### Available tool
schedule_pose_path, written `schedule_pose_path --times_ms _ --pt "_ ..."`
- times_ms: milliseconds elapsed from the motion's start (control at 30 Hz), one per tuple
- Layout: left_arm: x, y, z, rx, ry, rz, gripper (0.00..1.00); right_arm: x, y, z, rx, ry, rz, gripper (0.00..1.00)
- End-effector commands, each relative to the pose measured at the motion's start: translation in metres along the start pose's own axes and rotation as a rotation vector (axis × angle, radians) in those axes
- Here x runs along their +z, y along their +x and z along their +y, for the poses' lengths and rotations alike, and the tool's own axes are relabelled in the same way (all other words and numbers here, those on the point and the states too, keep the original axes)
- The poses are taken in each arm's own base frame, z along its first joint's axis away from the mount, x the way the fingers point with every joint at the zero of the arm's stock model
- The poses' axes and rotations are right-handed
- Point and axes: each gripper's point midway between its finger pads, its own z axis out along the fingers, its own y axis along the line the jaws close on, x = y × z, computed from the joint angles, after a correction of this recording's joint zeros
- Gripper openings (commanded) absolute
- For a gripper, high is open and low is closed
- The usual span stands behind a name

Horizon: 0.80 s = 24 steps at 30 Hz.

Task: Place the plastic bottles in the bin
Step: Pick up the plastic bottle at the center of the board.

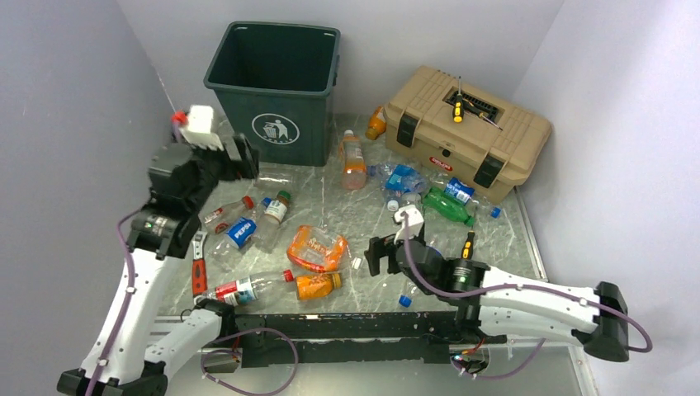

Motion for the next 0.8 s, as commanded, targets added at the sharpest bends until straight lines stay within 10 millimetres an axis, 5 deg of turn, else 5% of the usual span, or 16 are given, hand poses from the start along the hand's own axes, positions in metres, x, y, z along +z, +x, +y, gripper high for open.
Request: schedule_pose_path --times_ms 0,267,600,767 --pt "-0.024 0.103 -0.009 0.053 0.122 0.261 1.00 0.019 -0.002 0.008 0.055 0.031 0.027 1.00" --pt "-0.030 0.135 -0.047 -0.130 0.293 0.274 0.99 0.054 0.026 0.010 0.136 -0.077 0.186 0.95" --pt "-0.024 0.183 -0.057 -0.243 0.325 0.425 0.99 0.061 0.057 0.055 0.027 -0.285 0.328 0.92" --pt "-0.026 0.196 -0.052 -0.238 0.291 0.485 0.99 0.073 0.076 0.056 -0.003 -0.274 0.388 0.92"
